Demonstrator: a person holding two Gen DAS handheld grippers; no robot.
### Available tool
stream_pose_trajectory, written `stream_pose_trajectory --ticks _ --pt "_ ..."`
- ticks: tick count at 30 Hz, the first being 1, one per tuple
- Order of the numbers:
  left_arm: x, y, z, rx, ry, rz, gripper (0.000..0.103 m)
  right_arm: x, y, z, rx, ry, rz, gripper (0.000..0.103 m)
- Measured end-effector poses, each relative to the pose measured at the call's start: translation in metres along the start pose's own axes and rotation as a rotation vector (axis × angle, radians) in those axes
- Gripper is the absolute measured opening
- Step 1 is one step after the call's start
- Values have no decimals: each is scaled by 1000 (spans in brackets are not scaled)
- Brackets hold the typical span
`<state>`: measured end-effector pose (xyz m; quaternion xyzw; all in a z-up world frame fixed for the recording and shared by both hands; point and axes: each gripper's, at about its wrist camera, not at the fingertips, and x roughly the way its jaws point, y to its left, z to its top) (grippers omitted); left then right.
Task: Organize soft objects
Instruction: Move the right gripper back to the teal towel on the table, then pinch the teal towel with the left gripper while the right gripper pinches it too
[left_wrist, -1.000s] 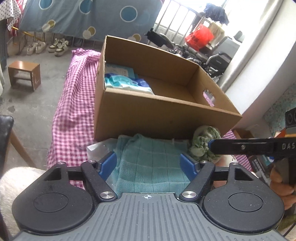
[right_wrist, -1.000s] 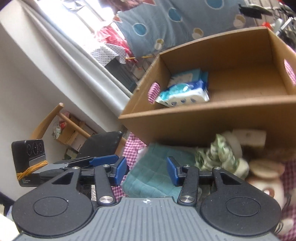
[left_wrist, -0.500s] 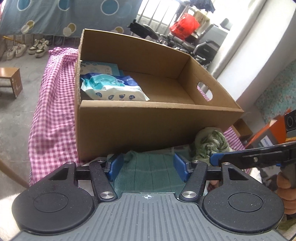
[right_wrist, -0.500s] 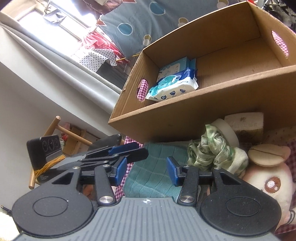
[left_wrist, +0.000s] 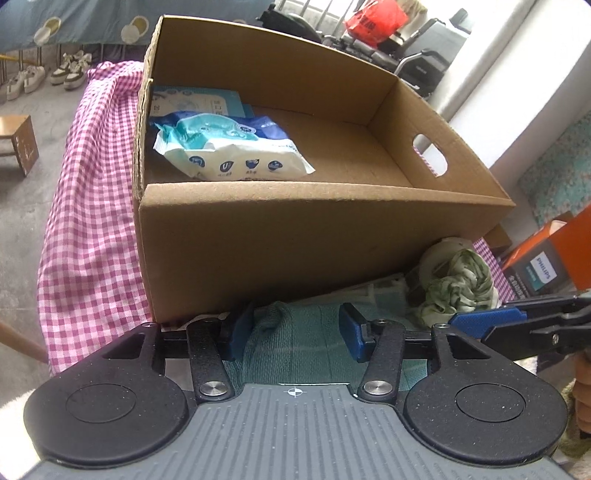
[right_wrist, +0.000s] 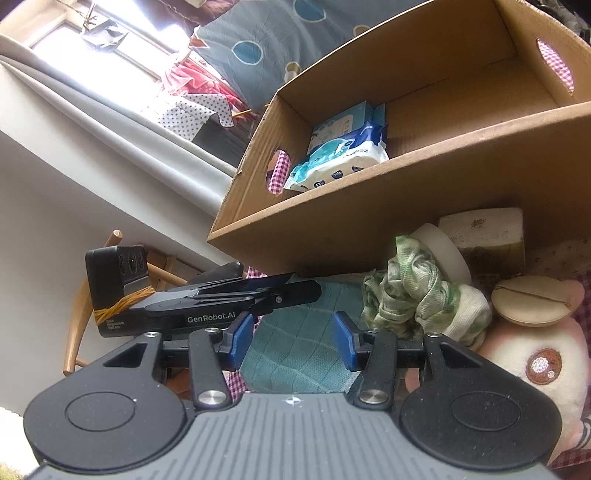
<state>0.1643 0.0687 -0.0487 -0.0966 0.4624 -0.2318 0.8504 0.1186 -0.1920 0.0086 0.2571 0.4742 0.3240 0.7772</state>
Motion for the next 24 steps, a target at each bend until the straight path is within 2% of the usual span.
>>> stream_pose_trajectory --ticks 5,8,13,18,21,24 --pt "-6 -6 -1 28 -27 15 23 -1 -2 -1 3 -7 2 51" --pt "-11 -10 -3 53 -37 15 15 -3 -3 -2 4 -17 -2 51" --pt "-24 -15 -8 65 -76 26 10 -6 4 -3 -25 -28 -24 51" --pt "-48 -13 -15 41 -125 -1 10 -6 22 -3 -125 -28 -71 52" --pt "-61 -11 -19 34 -149 -22 10 -1 41 0 -259 -11 -128 55" --pt "-72 -8 -25 37 -169 -54 10 5 63 7 -443 11 -170 64"
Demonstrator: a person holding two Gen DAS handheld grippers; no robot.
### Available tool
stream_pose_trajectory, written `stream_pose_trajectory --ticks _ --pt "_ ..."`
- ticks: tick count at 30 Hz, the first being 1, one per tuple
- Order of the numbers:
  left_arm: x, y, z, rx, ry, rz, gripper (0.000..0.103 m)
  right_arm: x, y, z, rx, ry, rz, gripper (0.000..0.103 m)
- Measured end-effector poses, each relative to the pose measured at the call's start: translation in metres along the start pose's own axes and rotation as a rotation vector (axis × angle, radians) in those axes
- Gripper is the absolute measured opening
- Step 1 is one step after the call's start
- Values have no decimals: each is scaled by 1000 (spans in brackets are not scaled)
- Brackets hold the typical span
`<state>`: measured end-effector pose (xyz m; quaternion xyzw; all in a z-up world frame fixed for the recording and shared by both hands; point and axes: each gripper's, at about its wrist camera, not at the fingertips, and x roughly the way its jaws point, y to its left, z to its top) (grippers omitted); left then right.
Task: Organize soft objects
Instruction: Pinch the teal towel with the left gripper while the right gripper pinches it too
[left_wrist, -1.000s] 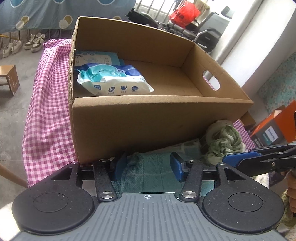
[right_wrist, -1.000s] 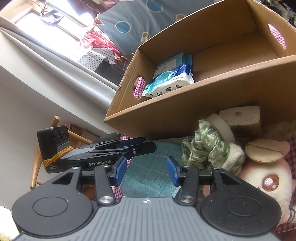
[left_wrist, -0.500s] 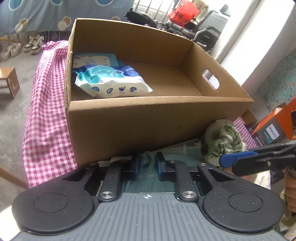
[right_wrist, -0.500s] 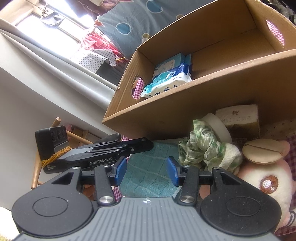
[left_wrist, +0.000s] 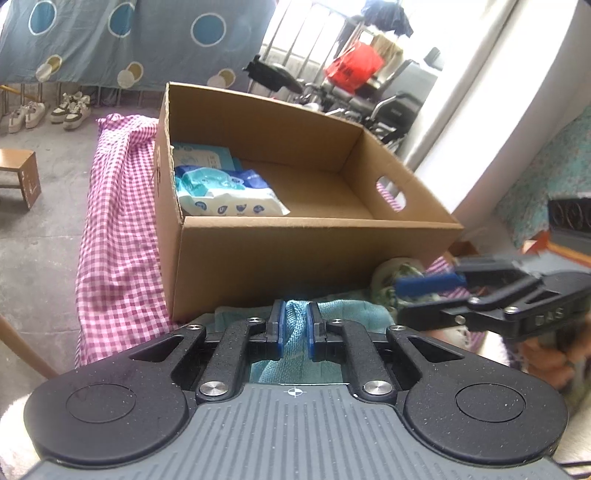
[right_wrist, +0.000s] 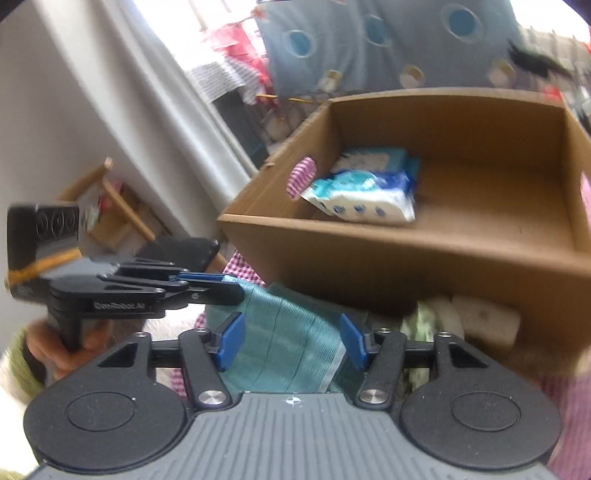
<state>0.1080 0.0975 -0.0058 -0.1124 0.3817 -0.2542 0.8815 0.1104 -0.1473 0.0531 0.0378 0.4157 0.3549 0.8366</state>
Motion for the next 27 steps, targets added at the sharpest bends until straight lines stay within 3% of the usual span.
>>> stream_pose_trajectory --ticks 4,10,15,18,20,23,27 --pt "-8 6 -5 -10 -22 -32 10 13 8 20 -182 56 49 68" --pt "-15 19 -9 -34 -44 -76 10 51 4 40 -330 244 144 68" --pt "-17 24 -11 -34 -55 -115 10 73 5 40 -382 391 233 65" --pt "-18 24 -12 -33 -61 -128 10 78 7 38 -362 461 281 49" --pt "-21 22 -13 -32 -67 -129 10 76 12 32 -386 480 261 21" --pt "-26 20 -11 -45 -89 -131 10 67 21 29 -394 446 188 8" --pt "-40 17 2 -71 -154 -136 10 35 38 39 -423 315 93 7"
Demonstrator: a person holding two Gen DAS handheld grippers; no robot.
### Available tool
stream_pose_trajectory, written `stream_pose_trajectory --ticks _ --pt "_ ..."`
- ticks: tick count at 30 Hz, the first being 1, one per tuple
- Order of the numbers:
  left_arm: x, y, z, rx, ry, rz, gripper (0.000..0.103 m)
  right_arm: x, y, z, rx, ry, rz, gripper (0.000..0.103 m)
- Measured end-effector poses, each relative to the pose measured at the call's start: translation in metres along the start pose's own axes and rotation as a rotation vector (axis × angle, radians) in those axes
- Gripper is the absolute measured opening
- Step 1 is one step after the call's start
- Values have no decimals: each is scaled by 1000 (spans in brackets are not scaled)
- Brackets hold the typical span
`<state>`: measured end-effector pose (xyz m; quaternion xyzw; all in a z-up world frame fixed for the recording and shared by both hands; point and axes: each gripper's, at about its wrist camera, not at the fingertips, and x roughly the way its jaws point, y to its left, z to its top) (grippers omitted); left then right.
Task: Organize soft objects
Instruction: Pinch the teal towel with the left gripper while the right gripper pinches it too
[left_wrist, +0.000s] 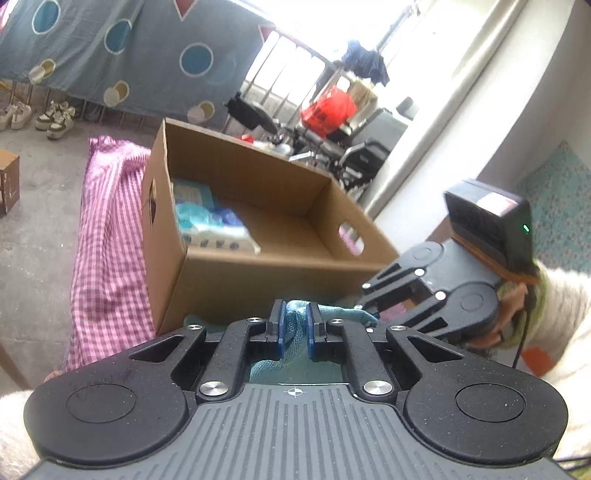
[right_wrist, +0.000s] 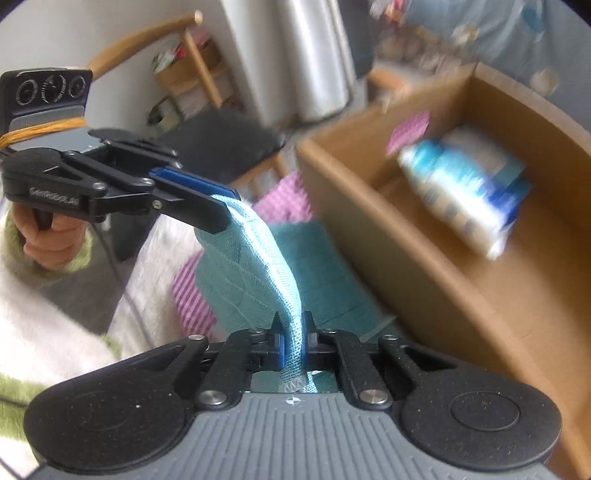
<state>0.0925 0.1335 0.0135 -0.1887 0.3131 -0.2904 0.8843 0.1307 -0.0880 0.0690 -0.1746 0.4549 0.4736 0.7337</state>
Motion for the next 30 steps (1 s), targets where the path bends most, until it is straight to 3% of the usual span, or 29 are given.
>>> stream_pose_trajectory --ticks 9,11,15,18,21,25,30 --pt "-10 -33 51 97 -190 0 10 -64 43 15 -231 -243 -372 7" --pt "-11 -41 51 148 -222 13 10 -66 54 11 -297 -277 -450 7" --pt "-11 -43 26 175 -206 5 10 -43 82 -19 -457 -291 -586 7" --pt "-11 -35 -5 167 -168 18 10 -8 102 -51 -569 -255 -621 7" --pt "-12 -23 -38 123 -120 31 10 24 120 -79 -640 -196 -593 7" --pt "-18 -11 -69 24 -64 26 10 43 138 -101 -676 -139 -543 7" --pt "-33 -14 -78 1 -62 29 10 43 140 -105 -636 -101 -466 7"
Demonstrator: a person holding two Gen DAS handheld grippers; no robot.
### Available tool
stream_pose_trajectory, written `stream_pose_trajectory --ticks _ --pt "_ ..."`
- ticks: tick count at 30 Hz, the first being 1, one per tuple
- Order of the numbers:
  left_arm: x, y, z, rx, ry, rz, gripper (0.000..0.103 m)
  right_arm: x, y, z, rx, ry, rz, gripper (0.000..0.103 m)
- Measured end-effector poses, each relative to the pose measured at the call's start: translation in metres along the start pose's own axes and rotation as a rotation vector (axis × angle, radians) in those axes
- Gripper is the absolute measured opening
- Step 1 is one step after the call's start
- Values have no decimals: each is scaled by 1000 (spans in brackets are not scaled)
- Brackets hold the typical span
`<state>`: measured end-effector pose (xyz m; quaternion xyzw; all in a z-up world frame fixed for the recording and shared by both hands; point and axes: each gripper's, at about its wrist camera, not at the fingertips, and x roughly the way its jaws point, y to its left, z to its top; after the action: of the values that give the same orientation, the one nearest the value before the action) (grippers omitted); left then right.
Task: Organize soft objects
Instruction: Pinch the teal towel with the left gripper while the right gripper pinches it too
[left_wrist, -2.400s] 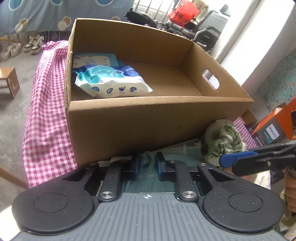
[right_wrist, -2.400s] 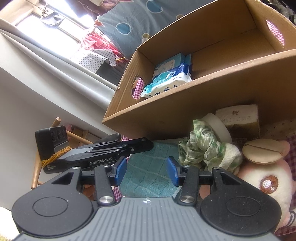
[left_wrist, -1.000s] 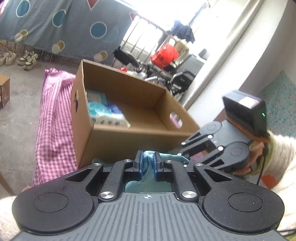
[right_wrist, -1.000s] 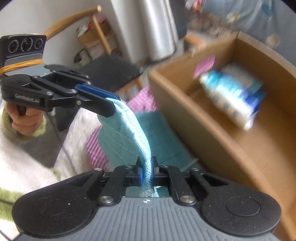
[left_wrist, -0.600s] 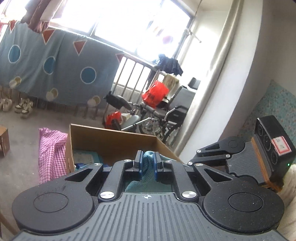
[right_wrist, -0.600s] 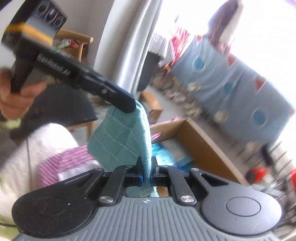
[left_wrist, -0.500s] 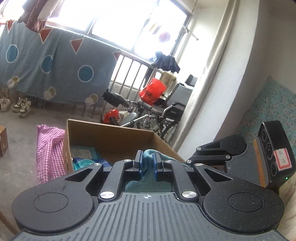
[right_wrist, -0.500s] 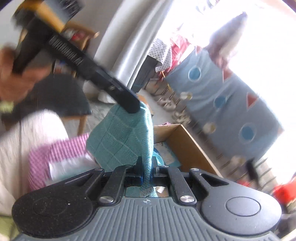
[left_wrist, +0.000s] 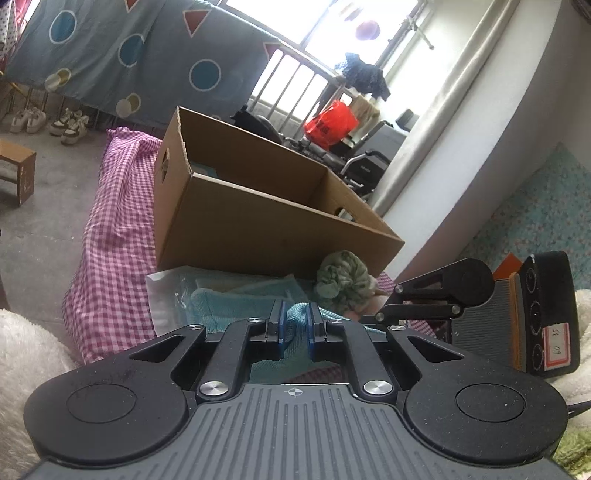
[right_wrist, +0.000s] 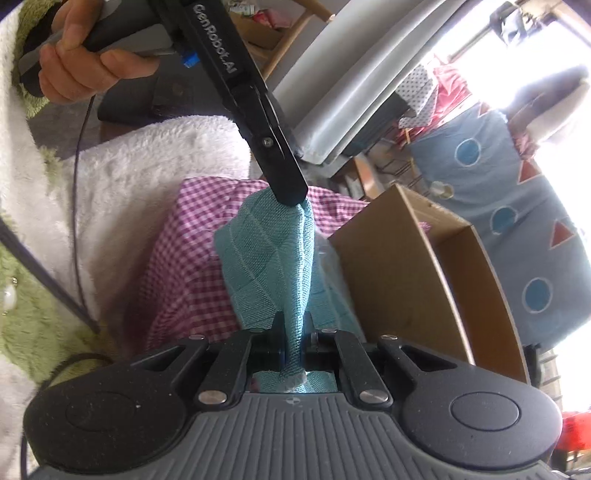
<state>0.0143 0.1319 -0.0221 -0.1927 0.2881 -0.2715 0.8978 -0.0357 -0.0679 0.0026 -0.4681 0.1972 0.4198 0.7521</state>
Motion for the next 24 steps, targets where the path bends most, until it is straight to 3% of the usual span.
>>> stream_pose_trajectory --ticks 10,15,20,24 --pt "6 16 20 -50 2 27 11 24 -66 -4 288 89 267 7" --pt "4 26 34 -99 -30 44 16 45 -95 -6 339 134 366 7" --pt "0 23 40 -68 -21 53 53 61 -115 2 301 160 436 7" --pt "8 16 38 -18 45 67 65 73 -118 10 227 167 464 7"
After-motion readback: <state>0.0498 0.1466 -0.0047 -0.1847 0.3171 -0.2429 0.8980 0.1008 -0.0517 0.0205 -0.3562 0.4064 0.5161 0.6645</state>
